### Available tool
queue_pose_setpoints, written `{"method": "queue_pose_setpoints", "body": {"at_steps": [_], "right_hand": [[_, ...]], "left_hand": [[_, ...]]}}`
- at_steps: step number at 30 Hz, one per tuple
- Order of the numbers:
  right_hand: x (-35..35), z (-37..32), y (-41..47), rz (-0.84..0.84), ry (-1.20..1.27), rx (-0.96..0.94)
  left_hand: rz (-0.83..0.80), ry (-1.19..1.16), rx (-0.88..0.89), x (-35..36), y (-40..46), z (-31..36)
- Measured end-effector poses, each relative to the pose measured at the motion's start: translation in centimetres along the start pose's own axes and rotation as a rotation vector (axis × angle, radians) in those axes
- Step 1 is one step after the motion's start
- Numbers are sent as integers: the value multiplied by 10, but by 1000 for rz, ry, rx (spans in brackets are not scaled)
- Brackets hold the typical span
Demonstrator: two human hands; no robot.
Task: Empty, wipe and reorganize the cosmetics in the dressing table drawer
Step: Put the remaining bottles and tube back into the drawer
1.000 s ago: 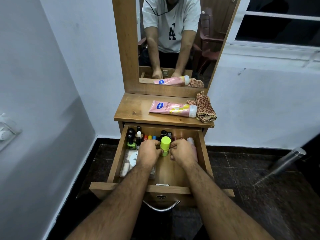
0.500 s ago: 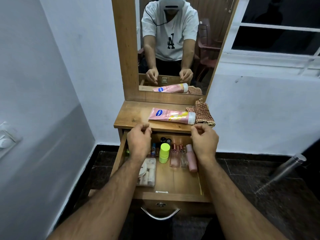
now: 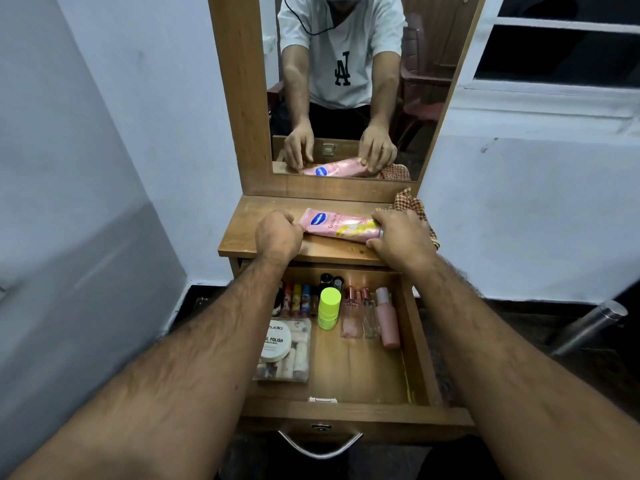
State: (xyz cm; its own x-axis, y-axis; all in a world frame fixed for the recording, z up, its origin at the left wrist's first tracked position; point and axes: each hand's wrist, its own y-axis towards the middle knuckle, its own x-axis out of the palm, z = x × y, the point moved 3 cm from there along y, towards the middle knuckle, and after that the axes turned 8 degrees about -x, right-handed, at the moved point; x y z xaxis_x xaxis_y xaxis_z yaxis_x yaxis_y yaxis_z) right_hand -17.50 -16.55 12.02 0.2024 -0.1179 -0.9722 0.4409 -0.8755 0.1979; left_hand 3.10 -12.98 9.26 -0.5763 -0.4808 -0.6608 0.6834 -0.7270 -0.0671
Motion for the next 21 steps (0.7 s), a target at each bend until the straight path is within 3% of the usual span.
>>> {"method": "queue_pose_setpoints", "body": {"at_steps": [10,16,21], "right_hand": [[-13,2,-37,132,300,-28],[-26,-6,-87,31,269,-66],[-21,-23,-129,-116,258,-106]], "left_hand": [[-13,-276,-26,-25,-21,-4],[-332,-491,-156,-39,-64,-45],[-489,-411,-284,-45,-98,-88]]}}
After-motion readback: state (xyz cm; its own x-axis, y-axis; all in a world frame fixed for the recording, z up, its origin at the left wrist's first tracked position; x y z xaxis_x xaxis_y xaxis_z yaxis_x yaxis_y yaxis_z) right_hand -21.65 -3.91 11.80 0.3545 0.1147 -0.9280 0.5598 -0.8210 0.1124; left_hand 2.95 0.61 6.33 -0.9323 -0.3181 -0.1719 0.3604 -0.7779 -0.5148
